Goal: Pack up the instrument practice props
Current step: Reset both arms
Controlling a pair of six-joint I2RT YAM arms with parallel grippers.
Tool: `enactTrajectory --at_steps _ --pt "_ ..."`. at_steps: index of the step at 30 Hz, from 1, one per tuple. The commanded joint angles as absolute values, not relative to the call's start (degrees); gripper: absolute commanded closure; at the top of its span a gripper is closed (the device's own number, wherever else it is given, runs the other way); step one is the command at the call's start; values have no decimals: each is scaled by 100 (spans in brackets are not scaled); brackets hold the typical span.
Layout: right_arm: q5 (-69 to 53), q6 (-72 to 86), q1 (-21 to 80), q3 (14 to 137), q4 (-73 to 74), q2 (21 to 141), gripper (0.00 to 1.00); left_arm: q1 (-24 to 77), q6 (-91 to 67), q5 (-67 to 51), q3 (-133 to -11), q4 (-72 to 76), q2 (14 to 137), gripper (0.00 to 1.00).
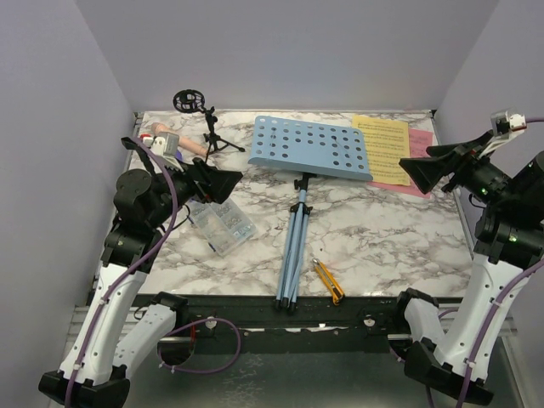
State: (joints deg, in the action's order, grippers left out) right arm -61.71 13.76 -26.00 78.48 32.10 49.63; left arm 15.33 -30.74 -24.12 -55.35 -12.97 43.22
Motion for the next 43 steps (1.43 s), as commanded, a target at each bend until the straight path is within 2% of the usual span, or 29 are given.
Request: enactTrajectory --at_steps 1,22,43 --pt "-6004 1554 -2646 7976 3351 4944 0 1486 -3197 -2596 -5520 -1323 4160 1" --pt "-6242 1283 -2650 8334 3605 5053 0 1485 -3330 -2692 -5506 -1231 4194 1" --pt "-6107 1189 -2646 8164 3568 4994 0 1486 -3401 -2760 -5432 -1117 4113 1"
